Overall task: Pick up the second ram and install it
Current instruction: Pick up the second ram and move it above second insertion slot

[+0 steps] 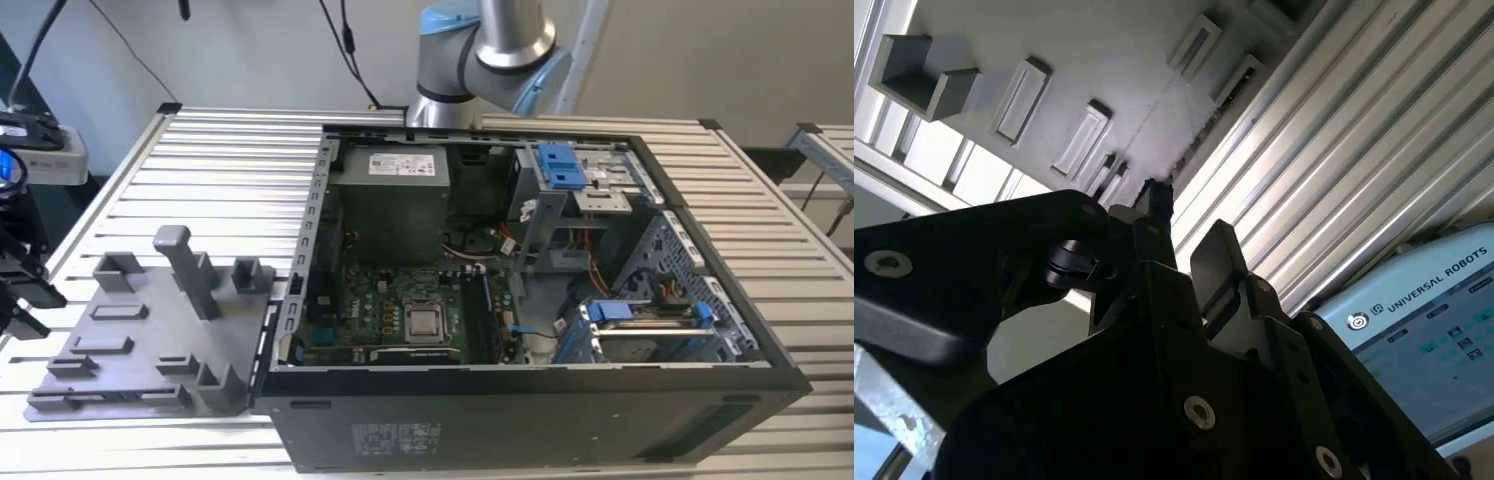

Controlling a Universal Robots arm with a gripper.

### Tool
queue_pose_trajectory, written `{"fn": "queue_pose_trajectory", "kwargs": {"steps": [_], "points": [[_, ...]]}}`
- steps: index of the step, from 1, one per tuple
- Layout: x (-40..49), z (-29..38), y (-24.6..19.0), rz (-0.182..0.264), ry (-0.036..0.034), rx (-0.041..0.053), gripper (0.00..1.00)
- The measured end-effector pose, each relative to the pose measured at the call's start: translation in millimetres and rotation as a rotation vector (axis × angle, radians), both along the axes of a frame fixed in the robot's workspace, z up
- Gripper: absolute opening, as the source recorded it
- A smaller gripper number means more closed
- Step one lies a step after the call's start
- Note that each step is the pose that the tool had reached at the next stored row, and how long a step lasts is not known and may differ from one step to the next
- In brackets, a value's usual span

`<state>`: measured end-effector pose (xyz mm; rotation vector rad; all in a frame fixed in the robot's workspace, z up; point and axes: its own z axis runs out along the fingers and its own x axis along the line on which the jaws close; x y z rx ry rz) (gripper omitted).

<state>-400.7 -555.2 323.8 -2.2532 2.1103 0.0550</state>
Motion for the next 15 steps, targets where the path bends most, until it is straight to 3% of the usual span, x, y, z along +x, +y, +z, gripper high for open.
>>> {"fn": "queue_pose_trajectory", "kwargs": {"steps": [7, 8, 15], "points": [[-0.1, 0.0, 0.0, 0.0, 0.0002, 0.0, 0.38], [-0.1, 0.0, 0.0, 0.0, 0.0005, -0.0001, 0.44], [-2.4, 0.0, 0.0, 0.0, -0.0003, 0.0, 0.44]]}}
